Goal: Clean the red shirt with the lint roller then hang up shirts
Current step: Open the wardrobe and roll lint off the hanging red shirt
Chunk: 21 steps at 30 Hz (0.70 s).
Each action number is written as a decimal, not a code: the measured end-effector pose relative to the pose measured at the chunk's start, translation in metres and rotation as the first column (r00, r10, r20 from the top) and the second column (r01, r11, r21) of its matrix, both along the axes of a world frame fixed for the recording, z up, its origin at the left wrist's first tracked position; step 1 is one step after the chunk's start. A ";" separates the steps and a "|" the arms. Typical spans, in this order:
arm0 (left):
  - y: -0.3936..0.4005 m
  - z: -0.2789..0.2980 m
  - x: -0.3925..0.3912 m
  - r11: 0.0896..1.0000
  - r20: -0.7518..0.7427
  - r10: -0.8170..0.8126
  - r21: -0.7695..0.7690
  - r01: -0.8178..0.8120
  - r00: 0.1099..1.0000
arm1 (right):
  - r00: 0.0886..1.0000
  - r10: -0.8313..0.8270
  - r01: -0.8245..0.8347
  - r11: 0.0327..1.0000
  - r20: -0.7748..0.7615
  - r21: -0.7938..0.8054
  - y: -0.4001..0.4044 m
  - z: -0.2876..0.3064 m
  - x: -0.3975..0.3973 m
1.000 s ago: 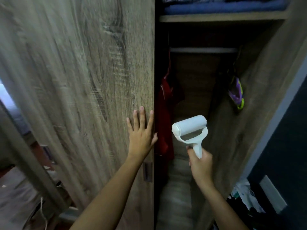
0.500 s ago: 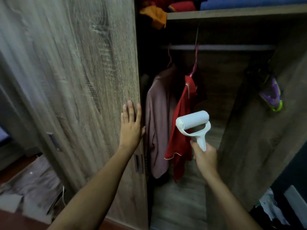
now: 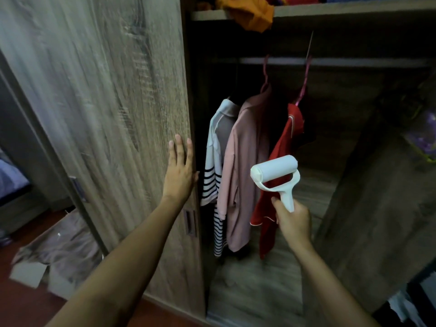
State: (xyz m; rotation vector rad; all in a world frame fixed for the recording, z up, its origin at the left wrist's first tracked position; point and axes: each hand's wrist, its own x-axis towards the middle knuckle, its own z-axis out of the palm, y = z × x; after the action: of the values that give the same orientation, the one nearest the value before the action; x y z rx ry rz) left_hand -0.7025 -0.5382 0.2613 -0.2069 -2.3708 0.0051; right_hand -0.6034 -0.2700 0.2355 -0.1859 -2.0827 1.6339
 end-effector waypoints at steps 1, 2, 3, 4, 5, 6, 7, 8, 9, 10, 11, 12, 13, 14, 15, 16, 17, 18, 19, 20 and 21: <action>-0.003 0.000 -0.001 1.000 0.007 -0.008 0.011 0.008 1.000 | 1.000 0.000 0.000 1.000 0.001 -0.005 -0.002 -0.001 -0.002; -0.006 0.000 -0.002 1.000 0.016 -0.014 0.021 0.013 1.000 | 1.000 -0.001 0.001 1.000 0.004 -0.011 -0.004 -0.002 -0.004; -0.009 0.000 -0.003 0.999 0.026 -0.019 0.028 0.018 0.999 | 1.000 -0.002 0.002 1.000 0.005 -0.017 -0.005 -0.003 -0.005; -0.012 0.000 -0.004 0.999 0.036 -0.024 0.033 0.022 0.999 | 1.000 -0.003 0.003 1.000 0.005 -0.020 -0.007 -0.003 -0.006; -0.014 -0.001 -0.005 0.999 0.047 -0.028 0.039 0.026 0.999 | 1.000 -0.001 0.001 1.000 0.003 -0.018 -0.008 -0.002 -0.006; -0.016 -0.001 -0.006 0.999 0.057 -0.030 0.044 0.028 0.998 | 1.000 0.000 0.000 1.000 0.005 -0.015 -0.010 -0.003 -0.005; -0.017 -0.002 -0.006 0.998 0.062 -0.033 0.047 0.030 0.998 | 1.000 0.001 -0.001 1.000 0.009 -0.014 -0.012 -0.004 -0.005; -0.018 -0.002 -0.007 0.998 0.065 -0.038 0.051 0.035 0.997 | 1.000 -0.002 0.002 1.000 0.019 -0.011 -0.013 -0.006 -0.004; -0.020 -0.003 -0.008 0.998 0.064 -0.043 0.054 0.040 0.997 | 1.000 -0.002 0.003 1.000 0.028 -0.014 -0.015 -0.008 -0.003; -0.021 -0.003 -0.008 0.998 0.060 -0.044 0.055 0.041 0.997 | 0.999 -0.005 0.006 1.000 0.039 -0.017 -0.016 -0.010 -0.002; -0.023 -0.003 -0.009 0.998 0.059 -0.046 0.053 0.043 0.997 | 0.999 -0.010 0.011 1.000 0.046 -0.024 -0.017 -0.011 -0.001; -0.024 -0.003 -0.009 0.997 0.060 -0.048 0.056 0.044 0.997 | 0.998 -0.020 0.022 0.999 0.053 -0.032 -0.018 -0.011 0.000; -0.024 -0.001 -0.009 0.996 0.058 -0.048 0.072 0.044 0.997 | 0.998 -0.032 0.034 0.998 0.059 -0.049 -0.018 -0.011 0.001; -0.021 -0.001 -0.008 0.995 0.053 -0.042 0.096 0.037 0.998 | 0.997 -0.043 0.047 0.996 0.064 -0.070 -0.017 -0.010 0.002; -0.016 -0.001 -0.005 0.992 0.040 -0.036 0.124 0.030 0.999 | 0.997 -0.050 0.055 0.994 0.062 -0.097 -0.016 -0.011 0.003; -0.007 -0.002 -0.002 0.988 0.016 -0.050 0.150 0.047 0.999 | 0.996 -0.061 0.068 0.990 0.060 -0.125 -0.012 -0.011 0.005; 0.004 -0.004 0.001 0.981 -0.018 -0.105 0.164 0.107 0.994 | 0.995 -0.076 0.084 0.986 0.059 -0.144 -0.009 -0.012 0.007; 0.019 -0.006 0.006 0.965 -0.045 -0.197 0.167 0.202 0.979 | 0.993 -0.098 0.106 0.983 0.060 -0.151 -0.003 -0.013 0.008; 0.036 -0.008 0.011 0.937 -0.053 -0.307 0.160 0.311 0.950 | 0.991 -0.121 0.129 0.979 0.056 -0.159 0.002 -0.015 0.010; 0.054 -0.010 0.014 0.899 -0.049 -0.409 0.150 0.411 0.911 | 0.989 -0.143 0.149 0.974 0.046 -0.173 0.008 -0.016 0.011; 0.074 -0.011 0.017 0.856 -0.034 -0.494 0.157 0.493 0.869 | 0.986 -0.162 0.165 0.967 0.030 -0.192 0.013 -0.016 0.011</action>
State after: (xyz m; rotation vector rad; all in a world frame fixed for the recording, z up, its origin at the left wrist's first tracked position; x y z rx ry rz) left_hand -0.6858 -0.4646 0.2499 -0.7332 -2.2454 -0.4323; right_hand -0.5925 -0.2566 0.2195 -0.4237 -1.8616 1.7360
